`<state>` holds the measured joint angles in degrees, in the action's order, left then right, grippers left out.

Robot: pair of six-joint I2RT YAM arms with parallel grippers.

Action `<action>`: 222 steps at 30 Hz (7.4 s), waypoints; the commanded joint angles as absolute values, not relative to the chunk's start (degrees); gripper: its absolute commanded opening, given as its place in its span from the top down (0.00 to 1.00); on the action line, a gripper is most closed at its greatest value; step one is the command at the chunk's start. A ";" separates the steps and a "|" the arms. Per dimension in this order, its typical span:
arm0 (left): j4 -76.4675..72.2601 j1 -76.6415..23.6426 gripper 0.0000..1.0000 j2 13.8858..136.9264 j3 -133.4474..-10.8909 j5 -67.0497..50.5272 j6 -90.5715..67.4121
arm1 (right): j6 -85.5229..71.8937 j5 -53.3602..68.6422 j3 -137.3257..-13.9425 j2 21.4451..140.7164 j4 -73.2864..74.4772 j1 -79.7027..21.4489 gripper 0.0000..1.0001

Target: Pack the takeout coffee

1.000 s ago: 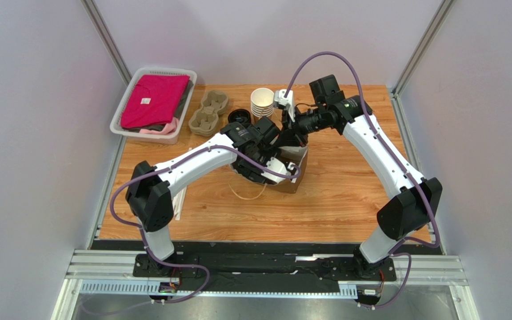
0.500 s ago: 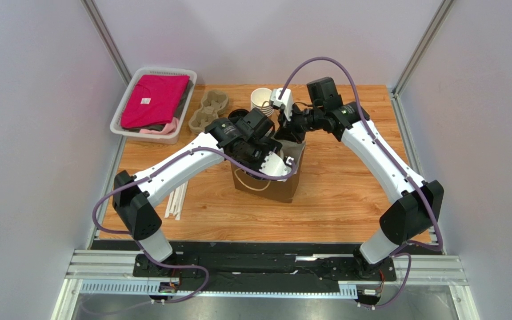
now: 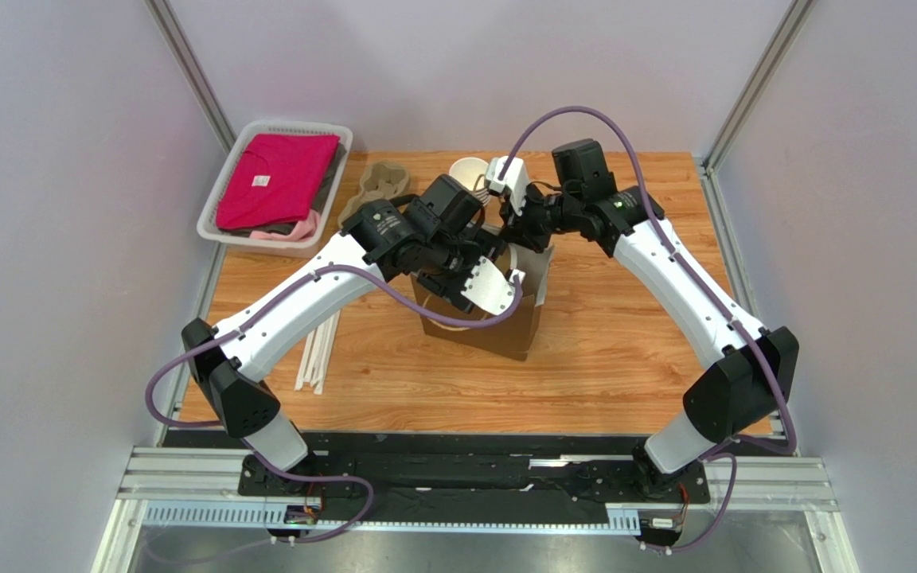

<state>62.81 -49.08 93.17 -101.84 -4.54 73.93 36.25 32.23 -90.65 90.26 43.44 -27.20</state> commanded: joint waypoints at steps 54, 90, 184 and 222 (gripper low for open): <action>96.42 -25.14 0.77 93.33 -93.70 -10.81 53.00 | 42.10 18.89 -82.09 76.73 44.65 -21.18 1.00; 96.42 -36.03 0.72 106.52 -86.75 25.57 68.20 | 40.34 17.41 -75.76 72.60 44.03 -18.81 1.00; 45.70 -11.95 0.01 97.38 -88.68 -13.98 2.03 | 31.82 27.51 -79.98 71.11 46.23 -16.44 1.00; 47.73 -14.50 0.01 103.01 -84.90 -12.30 -1.93 | 32.70 26.63 -79.81 71.89 46.93 -16.35 1.00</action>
<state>48.12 -14.55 102.52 -85.25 -11.68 -0.95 32.82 26.89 -78.08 72.86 47.18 -16.10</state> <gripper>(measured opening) 0.990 0.016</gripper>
